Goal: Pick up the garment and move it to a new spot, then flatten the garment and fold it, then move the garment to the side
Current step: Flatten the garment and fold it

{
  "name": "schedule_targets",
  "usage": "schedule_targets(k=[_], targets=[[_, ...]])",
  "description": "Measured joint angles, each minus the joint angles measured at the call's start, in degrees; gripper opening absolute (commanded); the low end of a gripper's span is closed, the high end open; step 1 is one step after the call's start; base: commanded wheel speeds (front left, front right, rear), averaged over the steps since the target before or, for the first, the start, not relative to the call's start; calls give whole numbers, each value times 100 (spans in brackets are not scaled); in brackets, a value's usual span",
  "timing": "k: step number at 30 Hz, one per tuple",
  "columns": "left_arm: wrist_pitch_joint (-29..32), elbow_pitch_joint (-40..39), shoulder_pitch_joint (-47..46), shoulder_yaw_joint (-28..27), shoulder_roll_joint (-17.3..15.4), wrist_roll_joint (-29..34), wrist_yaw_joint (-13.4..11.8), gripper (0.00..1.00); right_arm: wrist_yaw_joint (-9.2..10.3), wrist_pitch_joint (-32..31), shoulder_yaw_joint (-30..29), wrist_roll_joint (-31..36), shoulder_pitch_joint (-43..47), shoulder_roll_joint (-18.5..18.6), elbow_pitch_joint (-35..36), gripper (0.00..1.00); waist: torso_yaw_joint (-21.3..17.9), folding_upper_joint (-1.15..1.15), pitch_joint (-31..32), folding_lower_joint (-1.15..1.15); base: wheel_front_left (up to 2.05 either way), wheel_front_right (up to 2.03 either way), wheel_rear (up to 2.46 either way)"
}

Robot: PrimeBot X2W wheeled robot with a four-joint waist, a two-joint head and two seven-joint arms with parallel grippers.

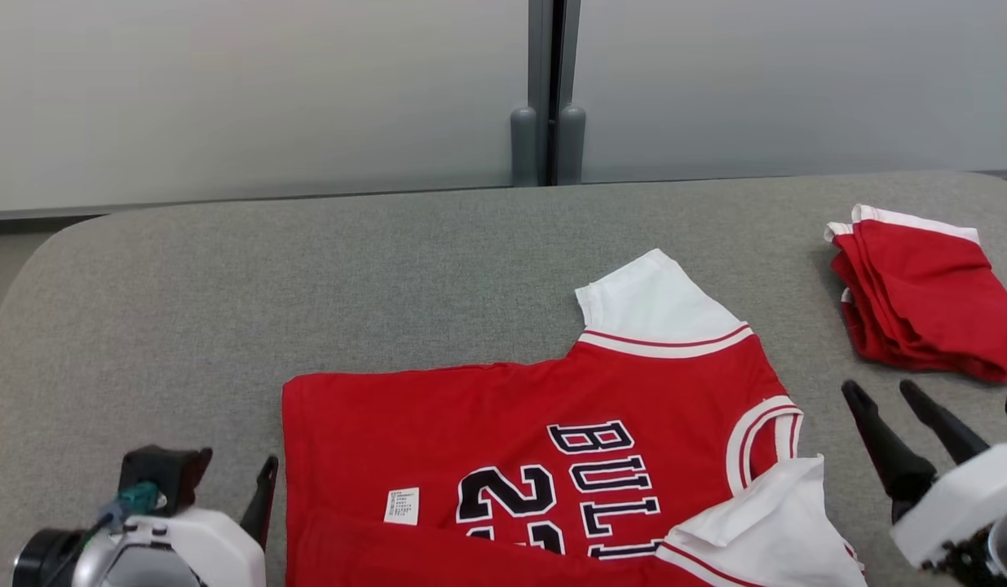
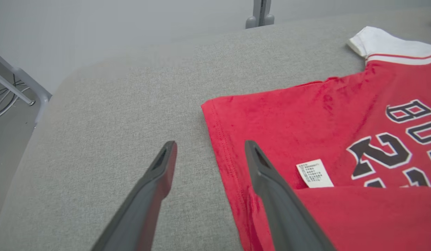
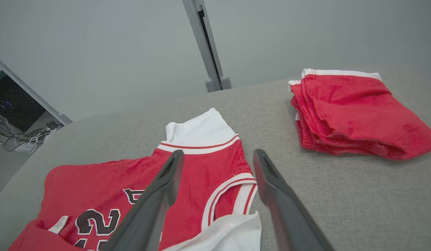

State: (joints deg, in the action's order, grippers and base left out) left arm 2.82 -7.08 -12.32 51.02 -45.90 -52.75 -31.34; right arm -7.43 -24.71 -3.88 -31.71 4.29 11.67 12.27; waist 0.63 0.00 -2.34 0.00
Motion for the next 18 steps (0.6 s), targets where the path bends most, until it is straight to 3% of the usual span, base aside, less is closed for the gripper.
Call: schedule_targets(k=[3,9,18], targets=[[-41,291,-378,-75,132,43,171,100,-1,215,141,160,-653,110,-385,100,34,0,-185,0,0,0,0],[-54,1057,-1176,-116,746,36,649,100,0,664,355,402,-2132,261,-1381,100,169,0,-707,0,0,0,0],[399,1552,-2088,55,1207,85,1076,100,-1,580,1293,66,-3844,877,-2870,100,493,0,-1537,0,0,0,0]])
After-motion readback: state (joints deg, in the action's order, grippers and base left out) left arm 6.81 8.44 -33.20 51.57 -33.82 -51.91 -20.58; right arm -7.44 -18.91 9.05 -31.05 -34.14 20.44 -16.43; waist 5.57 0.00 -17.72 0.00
